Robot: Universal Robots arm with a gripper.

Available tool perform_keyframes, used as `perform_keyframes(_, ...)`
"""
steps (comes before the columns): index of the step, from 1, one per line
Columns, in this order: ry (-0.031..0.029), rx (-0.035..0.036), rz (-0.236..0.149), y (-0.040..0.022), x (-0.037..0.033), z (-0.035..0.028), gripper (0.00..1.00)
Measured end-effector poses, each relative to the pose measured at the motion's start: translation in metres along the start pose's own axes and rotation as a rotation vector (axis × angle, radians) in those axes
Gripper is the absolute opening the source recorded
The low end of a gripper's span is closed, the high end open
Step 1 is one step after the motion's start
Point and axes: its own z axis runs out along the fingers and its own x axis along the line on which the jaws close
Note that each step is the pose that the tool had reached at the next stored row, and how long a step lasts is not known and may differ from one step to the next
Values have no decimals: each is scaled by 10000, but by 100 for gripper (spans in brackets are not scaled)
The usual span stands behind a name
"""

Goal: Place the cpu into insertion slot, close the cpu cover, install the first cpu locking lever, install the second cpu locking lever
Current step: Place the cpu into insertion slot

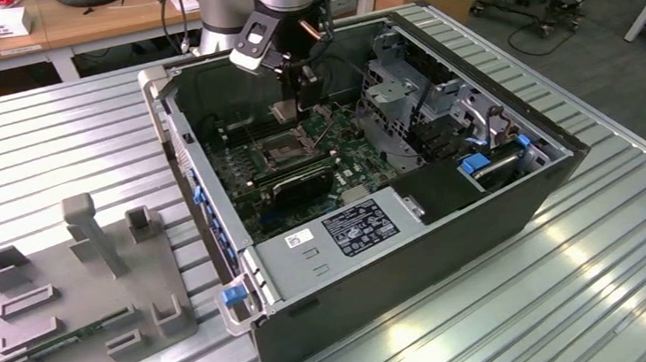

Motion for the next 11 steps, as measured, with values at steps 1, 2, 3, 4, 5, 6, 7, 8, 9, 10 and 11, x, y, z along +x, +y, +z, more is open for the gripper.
perform_keyframes(1, 0, 0, 0, 0, 0, 1, 54)
perform_keyframes(2, 3, -1, 1, 0, 0, 3, 54)
perform_keyframes(3, 5, -3, 0, 0, 0, 8, 54)
perform_keyframes(4, 3, -2, 0, -1, 0, 12, 54)
perform_keyframes(5, 1, 0, 0, -1, 0, 18, 54)
perform_keyframes(6, 2, -1, 0, -2, 0, 24, 54)
perform_keyframes(7, -1, 0, 0, -2, -1, 24, 54)
perform_keyframes(8, 0, 0, 0, -2, 0, 25, 54)
perform_keyframes(9, 0, 0, 0, -2, 0, 25, 54)
perform_keyframes(10, 9, -1, 1, -2, 0, 27, 54)
perform_keyframes(11, 12, 0, 2, -2, 0, 26, 54)
